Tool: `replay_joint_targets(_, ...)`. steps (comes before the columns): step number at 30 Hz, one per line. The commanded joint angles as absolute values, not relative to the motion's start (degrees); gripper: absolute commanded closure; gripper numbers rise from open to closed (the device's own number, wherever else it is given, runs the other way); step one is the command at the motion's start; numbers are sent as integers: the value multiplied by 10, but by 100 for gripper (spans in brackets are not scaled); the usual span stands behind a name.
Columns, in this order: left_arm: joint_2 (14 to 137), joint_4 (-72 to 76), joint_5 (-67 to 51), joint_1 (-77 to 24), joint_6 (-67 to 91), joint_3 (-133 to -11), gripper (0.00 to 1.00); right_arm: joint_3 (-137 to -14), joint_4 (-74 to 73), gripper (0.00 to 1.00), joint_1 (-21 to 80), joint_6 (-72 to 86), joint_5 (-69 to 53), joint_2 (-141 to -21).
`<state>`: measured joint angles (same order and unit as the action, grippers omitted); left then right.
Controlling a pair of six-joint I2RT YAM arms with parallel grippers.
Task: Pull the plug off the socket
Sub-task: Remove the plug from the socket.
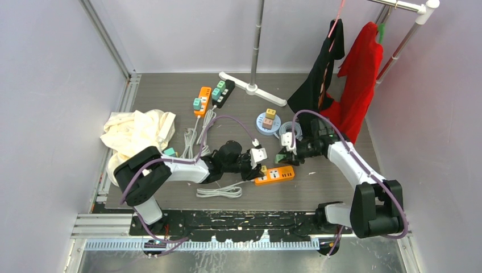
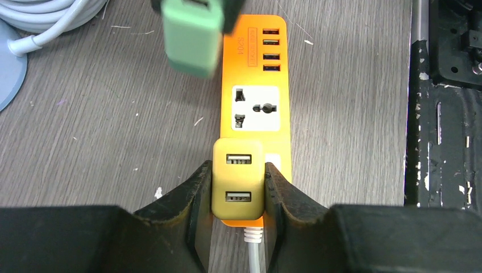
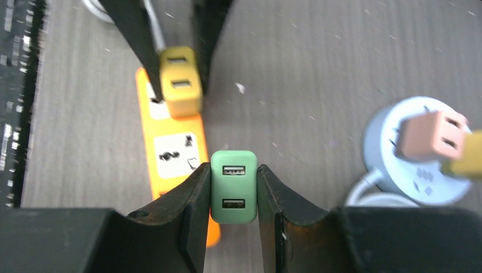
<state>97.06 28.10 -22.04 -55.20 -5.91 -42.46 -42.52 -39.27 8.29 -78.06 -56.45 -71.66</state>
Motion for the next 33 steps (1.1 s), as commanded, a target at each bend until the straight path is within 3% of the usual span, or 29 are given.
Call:
replay_joint_targets(1,957,248,-199,-548,-56,-403,100,-444,-432,99,37,-830,-572,-707)
replay_joint_targets(5,961,245,-200,-548,-60,-408,100,-416,-506,99,37,-897,-571,-682)
replay_joint_targets(9,961,227,-198,-548,-51,-430,95,-418,-490,99,29,-783,-598,-653)
replay_joint_targets(13,953,205,-175,-548,-27,-465,51,-446,-443,99,15,-581,-604,-639)
replay_joint_targets(17,926,202,-147,-548,3,-483,30,-466,-425,99,4,-442,-589,-628)
replay_joint_targets(22,869,198,-133,-548,25,-484,22,-473,-408,98,-1,-320,-585,-615)
replay_joint_targets(29,782,88,-141,-546,100,-525,19,-468,-300,97,-9,-65,-587,-608)
replay_joint_targets(33,753,20,-121,-541,167,-566,7,-451,-213,96,-15,77,-619,-619)
